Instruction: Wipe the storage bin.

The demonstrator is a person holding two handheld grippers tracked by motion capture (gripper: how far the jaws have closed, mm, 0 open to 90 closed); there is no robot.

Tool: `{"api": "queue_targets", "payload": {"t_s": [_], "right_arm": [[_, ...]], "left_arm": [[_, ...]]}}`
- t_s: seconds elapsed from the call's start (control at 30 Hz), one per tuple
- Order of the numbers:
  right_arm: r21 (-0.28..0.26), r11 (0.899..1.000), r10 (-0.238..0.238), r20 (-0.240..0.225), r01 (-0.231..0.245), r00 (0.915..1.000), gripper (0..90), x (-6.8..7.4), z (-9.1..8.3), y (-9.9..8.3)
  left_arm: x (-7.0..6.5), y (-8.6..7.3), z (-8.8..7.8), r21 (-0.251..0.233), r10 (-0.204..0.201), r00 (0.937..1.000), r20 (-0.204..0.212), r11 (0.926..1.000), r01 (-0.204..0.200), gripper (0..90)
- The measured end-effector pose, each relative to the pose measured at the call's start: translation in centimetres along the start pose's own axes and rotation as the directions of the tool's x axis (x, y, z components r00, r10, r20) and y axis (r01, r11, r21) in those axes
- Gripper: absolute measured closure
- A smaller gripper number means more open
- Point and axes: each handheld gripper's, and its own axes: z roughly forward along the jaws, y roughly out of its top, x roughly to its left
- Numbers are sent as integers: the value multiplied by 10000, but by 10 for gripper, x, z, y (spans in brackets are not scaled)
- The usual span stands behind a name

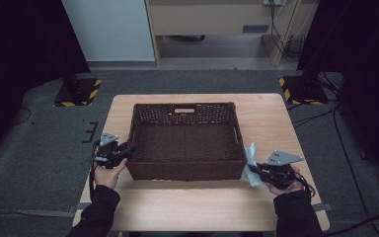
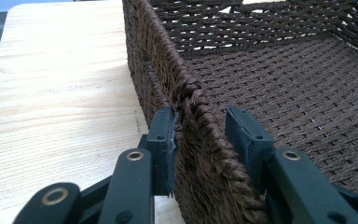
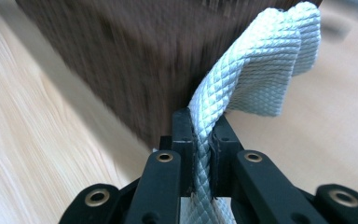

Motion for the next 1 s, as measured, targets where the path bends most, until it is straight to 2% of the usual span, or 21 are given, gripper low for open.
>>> {"api": "queue_targets", "payload": {"t_s": [0.07, 0.1, 0.17, 0.33, 0.43, 0.63, 0.73, 0.83, 0.93, 1.0], "right_arm": [[-315, 9994, -148, -51, 146, 9999, 839, 5, -8, 6], [-268, 9992, -297, -10, 296, 9996, 840, 8, -9, 7], [-83, 9995, -305, -104, 304, 9995, 840, 10, -5, 3], [827, 9965, -54, -283, 77, 9996, 840, 9, 10, -11], [1550, 9879, -7, -388, 67, 9992, 840, 9, 25, -20], [2398, 9705, 314, -272, -240, 9991, 839, 5, 37, -31], [2217, 9737, 560, -62, -532, 9984, 839, 0, 31, -30], [1653, 9790, 1111, 575, -1192, 9921, 839, -11, 17, -29], [1291, 9754, 1638, 1183, -1787, 9794, 839, -23, 4, -33], [1259, 9659, 2060, 1557, -2262, 9661, 839, -31, -2, -38]], "left_arm": [[0, 0, 0, 7, 8, 10000, 11, 10000, -8, 627], [0, 0, 0, -8, 0, 10000, 38, 10000, 0, 626], [0, 0, 0, 2, 8, 10000, 20, 10000, -8, 614], [1, -1, 0, -47, 16, 10000, 1, 10000, -16, 592], [1, -2, 0, -73, 40, 10000, -4, 10000, -40, 589], [2, -1, 0, -27, 12, 10000, 90, 10000, -12, 578], [3, -2, 1, -35, -6, 9999, 122, 10000, 7, 571], [3, -2, 1, -34, -9, 9999, 127, 10000, 10, 565], [3, -2, 1, -55, -18, 9999, 114, 10000, 19, 554], [4, -2, 1, -73, -28, 9999, 120, 10000, 29, 546]]}}
